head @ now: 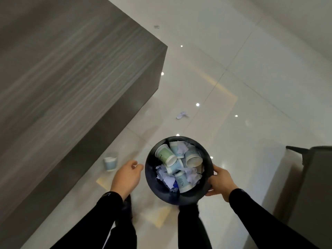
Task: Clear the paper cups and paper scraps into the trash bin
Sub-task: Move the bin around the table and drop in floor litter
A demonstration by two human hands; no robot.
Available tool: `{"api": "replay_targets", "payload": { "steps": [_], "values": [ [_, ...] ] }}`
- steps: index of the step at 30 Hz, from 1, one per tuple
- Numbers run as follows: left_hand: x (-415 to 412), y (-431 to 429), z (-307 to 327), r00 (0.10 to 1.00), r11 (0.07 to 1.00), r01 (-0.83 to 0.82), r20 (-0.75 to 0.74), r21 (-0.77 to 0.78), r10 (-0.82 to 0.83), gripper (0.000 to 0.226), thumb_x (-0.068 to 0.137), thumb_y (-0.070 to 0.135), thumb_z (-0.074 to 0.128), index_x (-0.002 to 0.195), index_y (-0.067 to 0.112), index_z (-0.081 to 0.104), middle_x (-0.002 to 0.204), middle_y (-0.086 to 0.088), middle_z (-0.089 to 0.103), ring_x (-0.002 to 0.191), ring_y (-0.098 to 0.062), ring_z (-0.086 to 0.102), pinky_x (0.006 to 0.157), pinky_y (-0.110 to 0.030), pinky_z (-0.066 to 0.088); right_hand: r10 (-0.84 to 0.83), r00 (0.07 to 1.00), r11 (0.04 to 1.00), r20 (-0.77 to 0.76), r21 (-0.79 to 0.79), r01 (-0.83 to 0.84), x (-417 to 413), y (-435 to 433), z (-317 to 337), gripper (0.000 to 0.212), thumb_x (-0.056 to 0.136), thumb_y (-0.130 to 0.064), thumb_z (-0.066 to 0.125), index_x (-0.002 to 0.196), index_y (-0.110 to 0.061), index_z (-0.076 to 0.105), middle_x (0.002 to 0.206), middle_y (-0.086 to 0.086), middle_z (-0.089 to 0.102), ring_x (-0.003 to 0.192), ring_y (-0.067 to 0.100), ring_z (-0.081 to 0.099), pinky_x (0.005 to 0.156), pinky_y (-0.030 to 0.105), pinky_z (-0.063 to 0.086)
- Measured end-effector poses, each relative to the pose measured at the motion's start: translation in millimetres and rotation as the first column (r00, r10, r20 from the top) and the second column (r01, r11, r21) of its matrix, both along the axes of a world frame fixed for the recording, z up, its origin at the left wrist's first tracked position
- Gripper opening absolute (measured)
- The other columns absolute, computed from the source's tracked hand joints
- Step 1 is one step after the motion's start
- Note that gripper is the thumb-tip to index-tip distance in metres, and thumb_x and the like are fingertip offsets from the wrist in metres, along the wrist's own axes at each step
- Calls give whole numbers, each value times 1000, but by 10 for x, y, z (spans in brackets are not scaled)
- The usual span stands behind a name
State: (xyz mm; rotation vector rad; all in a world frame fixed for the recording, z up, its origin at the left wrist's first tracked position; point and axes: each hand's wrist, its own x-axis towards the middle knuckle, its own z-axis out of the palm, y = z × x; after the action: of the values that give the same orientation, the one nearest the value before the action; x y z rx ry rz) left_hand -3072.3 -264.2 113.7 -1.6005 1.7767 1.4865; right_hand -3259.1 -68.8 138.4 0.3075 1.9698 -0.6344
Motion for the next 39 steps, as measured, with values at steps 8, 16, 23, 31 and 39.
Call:
{"api": "replay_targets", "payload": {
  "steps": [8,16,23,31,39],
  "values": [
    [-795,45,-723,984,980,-168,47,-103,174,37,87,21,51,122,11,56,127,-12,61,117,-28,55,96,-33,39,192,973,981,124,-40,-189,-820,-309,-1038,54,79,17,32,115,-11,61,80,20,66,66,37,63,62,51,59],
    [-723,-26,-1521,949,945,-271,114,-181,294,34,86,19,50,119,14,58,124,-11,62,114,-28,56,93,-31,40,154,960,988,235,-39,-149,-1036,-497,-1619,58,81,21,38,128,-10,52,81,11,63,64,33,61,39,31,56],
    [-371,-243,-1955,941,984,-163,290,-72,177,35,86,15,48,120,12,58,126,-11,61,114,-29,54,97,-32,40,422,902,903,91,49,-427,-1258,-432,-1776,44,88,-12,59,131,-10,47,109,14,63,94,30,62,78,43,55],
    [-135,-775,-2813,840,958,264,514,-109,-173,48,88,17,50,136,15,43,142,-13,44,122,-33,49,98,-35,40,608,756,747,-241,-148,-648,-1667,-1443,-2099,22,89,-29,53,108,-28,65,107,1,69,101,17,64,94,32,47],
    [262,-829,-3431,682,884,466,657,-49,-323,42,90,16,43,132,16,45,133,-18,51,113,-40,54,93,-43,45,559,824,823,-98,-55,-565,-2078,-1436,-2584,23,94,-23,47,111,-18,61,109,9,66,94,25,64,89,39,50]
  ]
}}
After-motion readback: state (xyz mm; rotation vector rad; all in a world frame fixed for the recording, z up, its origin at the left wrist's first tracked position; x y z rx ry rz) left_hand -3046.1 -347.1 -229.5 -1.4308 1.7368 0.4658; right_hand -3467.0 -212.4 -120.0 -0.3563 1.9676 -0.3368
